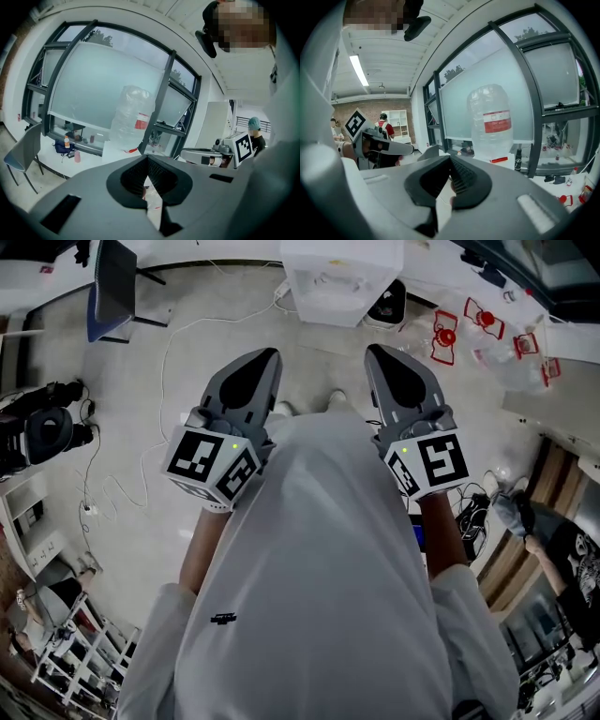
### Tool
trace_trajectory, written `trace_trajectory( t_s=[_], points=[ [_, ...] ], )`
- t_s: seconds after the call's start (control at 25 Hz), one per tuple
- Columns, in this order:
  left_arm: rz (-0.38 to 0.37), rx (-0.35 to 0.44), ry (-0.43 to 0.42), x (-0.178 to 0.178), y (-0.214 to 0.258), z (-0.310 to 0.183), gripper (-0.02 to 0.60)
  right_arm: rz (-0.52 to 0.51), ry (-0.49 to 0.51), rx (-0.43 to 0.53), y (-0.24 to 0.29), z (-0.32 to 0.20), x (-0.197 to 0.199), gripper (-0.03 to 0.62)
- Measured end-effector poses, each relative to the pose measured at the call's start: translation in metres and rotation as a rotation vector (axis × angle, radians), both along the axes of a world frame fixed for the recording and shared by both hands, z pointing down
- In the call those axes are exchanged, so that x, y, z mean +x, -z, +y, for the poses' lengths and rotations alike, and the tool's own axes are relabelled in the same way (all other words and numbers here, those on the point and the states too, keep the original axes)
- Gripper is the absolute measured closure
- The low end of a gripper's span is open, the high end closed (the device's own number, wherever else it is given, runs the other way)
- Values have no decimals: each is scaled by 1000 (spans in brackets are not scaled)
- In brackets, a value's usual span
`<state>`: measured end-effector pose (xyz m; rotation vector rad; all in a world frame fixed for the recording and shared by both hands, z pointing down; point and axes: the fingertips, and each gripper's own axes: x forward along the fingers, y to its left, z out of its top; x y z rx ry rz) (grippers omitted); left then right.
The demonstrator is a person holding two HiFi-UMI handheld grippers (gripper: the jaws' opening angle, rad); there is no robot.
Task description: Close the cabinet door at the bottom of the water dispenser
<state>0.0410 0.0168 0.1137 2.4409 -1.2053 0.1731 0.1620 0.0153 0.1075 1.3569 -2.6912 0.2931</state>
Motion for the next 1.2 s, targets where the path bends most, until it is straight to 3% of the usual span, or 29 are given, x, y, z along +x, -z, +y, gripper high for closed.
trace_trajectory(
  t_s=[0.72, 1.2],
  points=[
    [19, -9, 24, -18, -5, 7, 580, -9, -13, -14, -4, 7, -10, 584],
    [34, -15, -4, -26, -7, 11, 580, -2, -50, -13, -2, 14, -18, 585]
  ],
)
